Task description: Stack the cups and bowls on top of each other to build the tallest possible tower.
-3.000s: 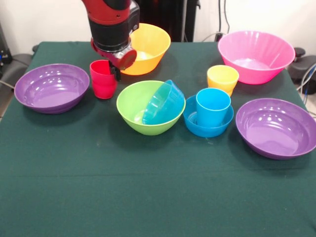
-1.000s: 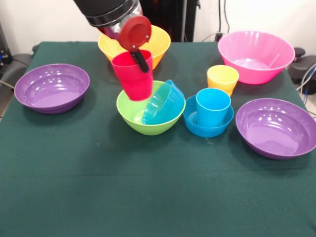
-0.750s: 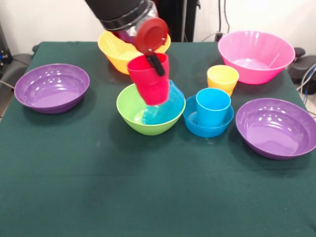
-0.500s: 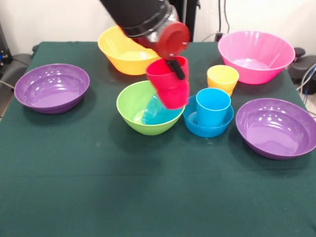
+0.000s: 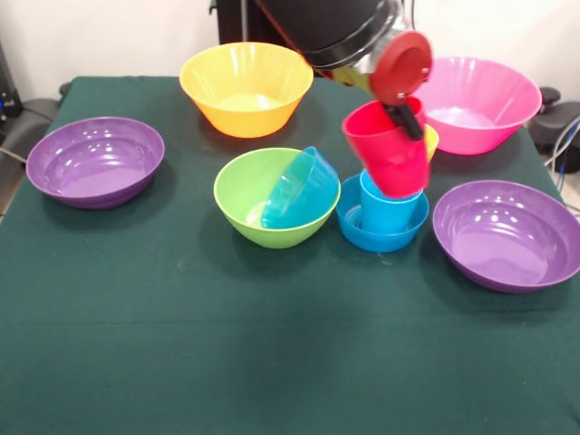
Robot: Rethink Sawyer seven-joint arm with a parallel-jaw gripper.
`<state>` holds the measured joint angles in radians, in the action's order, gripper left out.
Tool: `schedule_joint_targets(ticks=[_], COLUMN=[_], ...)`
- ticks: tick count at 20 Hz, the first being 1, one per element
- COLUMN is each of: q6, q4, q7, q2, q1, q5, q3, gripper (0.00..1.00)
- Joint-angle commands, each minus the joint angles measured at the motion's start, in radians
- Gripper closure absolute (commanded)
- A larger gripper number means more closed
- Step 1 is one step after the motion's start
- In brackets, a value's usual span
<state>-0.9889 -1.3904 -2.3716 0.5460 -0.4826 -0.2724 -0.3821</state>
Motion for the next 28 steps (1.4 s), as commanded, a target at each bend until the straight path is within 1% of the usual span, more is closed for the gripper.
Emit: schedule_joint_targets(ticks=[1, 4, 11, 19, 20, 22, 28], q6=[0.12, 0.093, 0.092, 0.116, 0.142, 0.162, 0.158], q4=[-0.092, -0.095, -0.08, -0.103, -0.109, -0.122, -0.13], q7=[-0.193, -0.209, -0.21, -0.199, -0.189, -0.179, -0.178], q2=[-0.026, -0.014, -0.023, -0.033, -0.048, -0.051, -0.03], q1=[0.055, 0.08, 0.122, 0.156, 0.157, 0.16, 0.18], q5=[-0.068, -0.075, -0.075, -0.072, -0.07, -0.067, -0.057], q3=[0.008, 0.036, 0.075, 0.105, 0.105, 0.114, 0.139], gripper=[1.0, 1.0, 1.0, 1.0, 1.0, 1.0, 1.0])
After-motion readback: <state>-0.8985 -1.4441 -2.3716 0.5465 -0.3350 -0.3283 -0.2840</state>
